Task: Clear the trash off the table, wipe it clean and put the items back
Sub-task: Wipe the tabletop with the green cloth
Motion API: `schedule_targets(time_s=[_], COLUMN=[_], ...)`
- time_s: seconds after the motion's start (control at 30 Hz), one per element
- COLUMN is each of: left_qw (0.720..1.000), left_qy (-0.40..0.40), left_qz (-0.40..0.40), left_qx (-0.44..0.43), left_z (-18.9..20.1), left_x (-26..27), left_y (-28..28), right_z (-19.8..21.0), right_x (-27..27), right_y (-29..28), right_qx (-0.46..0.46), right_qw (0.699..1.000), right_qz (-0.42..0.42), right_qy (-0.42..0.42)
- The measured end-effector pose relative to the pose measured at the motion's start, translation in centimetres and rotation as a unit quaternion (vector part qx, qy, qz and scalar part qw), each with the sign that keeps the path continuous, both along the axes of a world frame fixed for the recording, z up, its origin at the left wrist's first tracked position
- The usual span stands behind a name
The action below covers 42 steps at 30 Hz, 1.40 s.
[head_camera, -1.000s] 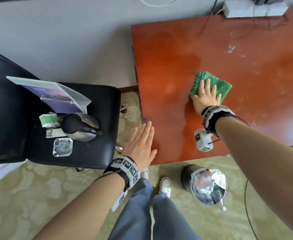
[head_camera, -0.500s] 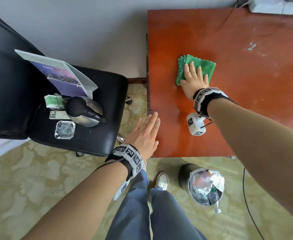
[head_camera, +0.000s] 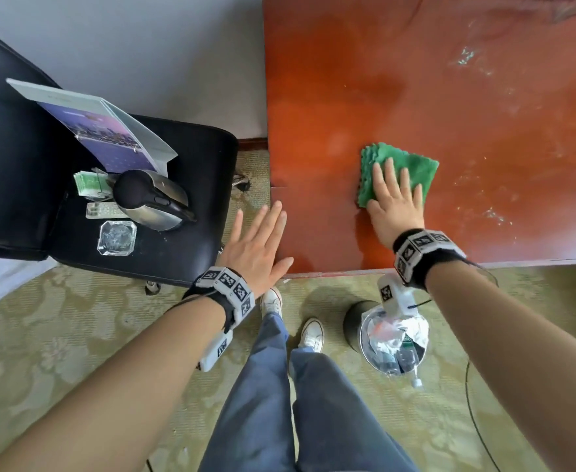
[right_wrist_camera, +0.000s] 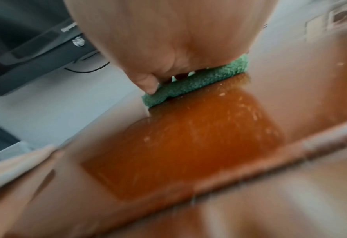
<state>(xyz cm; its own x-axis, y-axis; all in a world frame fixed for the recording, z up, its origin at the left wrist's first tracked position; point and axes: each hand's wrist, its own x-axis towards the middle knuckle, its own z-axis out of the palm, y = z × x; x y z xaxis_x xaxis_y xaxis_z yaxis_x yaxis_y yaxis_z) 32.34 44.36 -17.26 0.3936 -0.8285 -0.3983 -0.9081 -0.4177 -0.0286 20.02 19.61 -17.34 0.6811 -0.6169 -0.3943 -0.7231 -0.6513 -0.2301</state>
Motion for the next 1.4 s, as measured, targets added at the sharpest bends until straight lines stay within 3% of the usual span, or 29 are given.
schedule_targets(time_s=[0.07, 0.2, 0.3, 0.37, 0.43, 0.5, 0.57, 0.63, 0.77, 0.83, 0.9, 0.97, 1.07, 1.17, 1.23, 1.3, 1.37, 1.4], left_qw=[1.0, 1.0, 1.0, 1.0, 0.999, 0.999, 1.0, 1.0, 0.999, 1.0, 1.0, 1.0, 1.0, 1.0, 0.999, 0.998, 0.998, 0.997], left_qy=[0.001, -0.003, 0.001, 0.006, 0.013, 0.005, -0.008, -0.02, -0.02, -0.008, 0.001, 0.01, 0.018, 0.017, 0.018, 0.021, 0.025, 0.03], left_qz=[0.004, 0.015, 0.029, 0.028, 0.031, 0.033, 0.027, 0.013, -0.007, -0.007, -0.011, -0.011, -0.005, 0.013, 0.036, 0.051, 0.062, 0.066], left_qx=[-0.004, -0.009, -0.011, -0.004, 0.004, 0.002, -0.001, -0.011, -0.031, -0.029, -0.02, -0.008, -0.002, 0.003, 0.004, 0.003, -0.01, -0.015], left_z=[-0.3, -0.4, -0.2, -0.1, -0.2, -0.6, -1.0, -1.3, -1.2, -1.4, -1.3, -1.1, -1.0, -1.1, -1.1, -1.1, -1.3, -1.3], left_x=[-0.9, -2.5, -3.3, -3.5, -3.7, -4.0, -4.4, -5.0, -5.9, -6.1, -6.4, -6.7, -7.7, -9.2, -10.4, -12.1, -13.7, -14.4], left_y=[0.3, 1.0, 1.5, 1.7, 1.5, 1.2, 1.0, 0.8, -0.5, -1.0, -1.4, -2.0, -3.6, -5.8, -7.6, -10.0, -12.2, -13.2], right_z=[0.0, 0.5, 0.2, -0.6, -0.9, -0.6, -0.6, -0.5, -0.3, -0.3, -0.7, -1.0, -0.9, -0.9, -0.8, -0.8, -0.8, -0.9], right_x=[-0.4, 0.4, -1.4, -3.5, -6.4, -8.9, -9.2, -7.3, -4.0, -4.7, -6.9, -10.6, -17.1, -18.5, -16.4, -14.1, -13.3, -13.7], right_y=[2.5, 10.6, 11.8, 9.0, 5.0, 2.2, 2.3, 5.1, 12.1, 11.0, 7.0, 1.3, -6.3, -8.3, -6.7, -3.9, -1.3, -1.8], right_qx=[-0.021, 0.008, 0.004, -0.028, -0.045, -0.042, -0.031, -0.045, 0.001, 0.017, -0.001, -0.027, -0.043, -0.041, -0.064, -0.046, -0.01, -0.009], right_qw=[1.0, 0.977, 0.97, 0.983, 0.998, 0.994, 0.987, 0.993, 0.988, 0.982, 0.99, 0.999, 0.983, 0.971, 0.985, 0.999, 0.984, 0.978], right_qz=[0.012, 0.214, 0.244, 0.179, 0.033, -0.104, -0.158, -0.106, 0.153, 0.186, 0.134, -0.004, -0.178, -0.237, -0.16, 0.015, 0.174, 0.206], right_qy=[0.005, 0.0, -0.009, -0.009, -0.008, 0.002, 0.015, 0.011, -0.014, -0.028, -0.042, -0.036, -0.005, 0.013, 0.013, -0.01, -0.031, -0.044])
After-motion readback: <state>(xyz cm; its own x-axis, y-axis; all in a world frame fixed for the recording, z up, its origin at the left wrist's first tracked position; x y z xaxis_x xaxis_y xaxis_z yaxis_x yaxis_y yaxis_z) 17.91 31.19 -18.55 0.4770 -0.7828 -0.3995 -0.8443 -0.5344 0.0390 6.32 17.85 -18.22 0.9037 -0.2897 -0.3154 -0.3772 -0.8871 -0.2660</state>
